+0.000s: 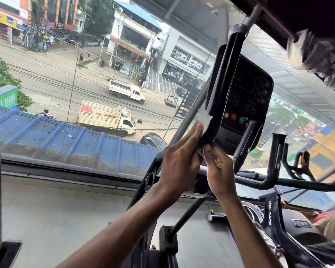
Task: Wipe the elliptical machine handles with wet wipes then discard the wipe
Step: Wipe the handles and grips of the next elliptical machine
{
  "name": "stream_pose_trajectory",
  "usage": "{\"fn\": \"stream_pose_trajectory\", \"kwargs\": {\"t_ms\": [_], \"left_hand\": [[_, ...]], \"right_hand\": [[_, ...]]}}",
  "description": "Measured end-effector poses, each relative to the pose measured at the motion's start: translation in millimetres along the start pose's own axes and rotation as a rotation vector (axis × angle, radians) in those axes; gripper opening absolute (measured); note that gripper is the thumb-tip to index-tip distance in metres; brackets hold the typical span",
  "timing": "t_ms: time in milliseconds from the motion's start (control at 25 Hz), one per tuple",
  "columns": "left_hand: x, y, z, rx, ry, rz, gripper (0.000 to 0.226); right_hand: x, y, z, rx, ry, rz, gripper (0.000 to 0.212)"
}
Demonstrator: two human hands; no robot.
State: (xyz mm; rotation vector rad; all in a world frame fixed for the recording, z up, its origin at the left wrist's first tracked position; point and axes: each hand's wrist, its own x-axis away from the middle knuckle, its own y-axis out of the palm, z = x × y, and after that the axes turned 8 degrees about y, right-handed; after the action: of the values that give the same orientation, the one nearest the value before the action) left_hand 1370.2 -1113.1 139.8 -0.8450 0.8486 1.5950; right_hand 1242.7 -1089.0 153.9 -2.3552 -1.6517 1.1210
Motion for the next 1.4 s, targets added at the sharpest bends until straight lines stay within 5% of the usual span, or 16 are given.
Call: {"fn": "stream_pose_trajectory", "kwargs": {"t_ms": [240, 760, 1040, 1240, 1400], "left_hand": [[-64.8, 13.3, 30.0, 0.103, -0.249, 0.049, 0.035], [-117.8, 17.9, 27.6, -0.12, -0.041, -0.167, 0.053], [-104.1, 5.0, 4.7, -0.217, 0.297, -0.257, 0.052], [-160.2, 12.1, 9.6, -0.404, 0.487, -0.515, 0.052], [-140.7, -11.8, 5.8, -0.396, 0.672, -0.542, 0.043]], "right_hand": [[-1.3, -1.0, 0.3, -0.019, -0.013, -0.029, 0.027], [-7.1, -4.8, 12.7, -0.04, 0.044, -0.038, 0.036], [-9.9, -7.8, 14.6, -0.003, 0.037, -0.048, 0.017], [-12.0, -5.2, 16.2, -0.077, 0.034, -0.036, 0.049], [-11.4, -4.6, 16.0, -0.09, 0.03, -0.035, 0.05]]}}
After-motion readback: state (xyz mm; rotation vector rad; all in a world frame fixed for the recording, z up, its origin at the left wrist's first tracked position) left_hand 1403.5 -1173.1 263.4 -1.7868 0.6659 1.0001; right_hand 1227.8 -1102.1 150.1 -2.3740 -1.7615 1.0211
